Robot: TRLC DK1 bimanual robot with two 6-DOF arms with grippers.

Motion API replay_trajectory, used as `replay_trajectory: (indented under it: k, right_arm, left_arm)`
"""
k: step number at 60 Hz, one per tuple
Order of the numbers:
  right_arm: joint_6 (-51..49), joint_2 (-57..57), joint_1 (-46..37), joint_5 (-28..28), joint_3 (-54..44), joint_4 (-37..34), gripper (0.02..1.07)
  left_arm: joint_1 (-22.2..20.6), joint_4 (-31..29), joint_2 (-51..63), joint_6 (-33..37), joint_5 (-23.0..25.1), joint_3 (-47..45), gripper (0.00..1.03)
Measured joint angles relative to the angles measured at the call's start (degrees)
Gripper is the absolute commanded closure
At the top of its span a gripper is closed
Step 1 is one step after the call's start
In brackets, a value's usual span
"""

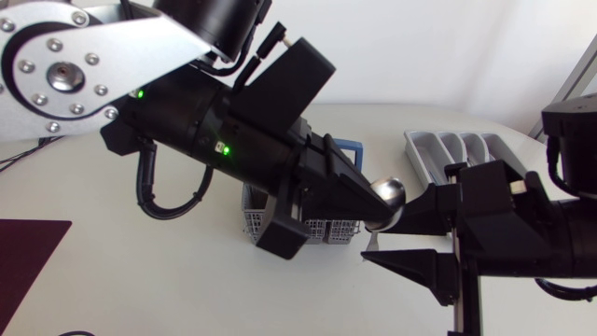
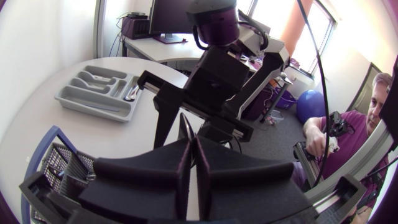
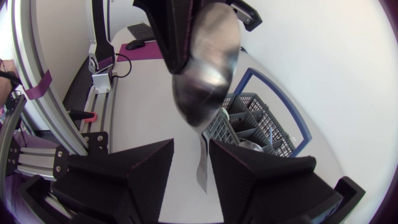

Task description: Sort the cutlery from the basket into the organizer compartments.

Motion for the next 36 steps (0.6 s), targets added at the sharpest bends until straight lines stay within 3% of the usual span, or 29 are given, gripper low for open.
replay_trajectory:
  k: [25,36]
  right_arm:
    - [-1.31,1.92,-1.62,-0.85,-1.01,2.54,1.01]
    - [-1.31,2.25,-1.88,-1.84,-1.09,2.54,1.01]
  left_arm:
    - [2.21,-1.92,1.01,2.56,2.25,0.09,1.0]
    - [2.43,-2.49,1.18,2.78,3.23,0.09,1.0]
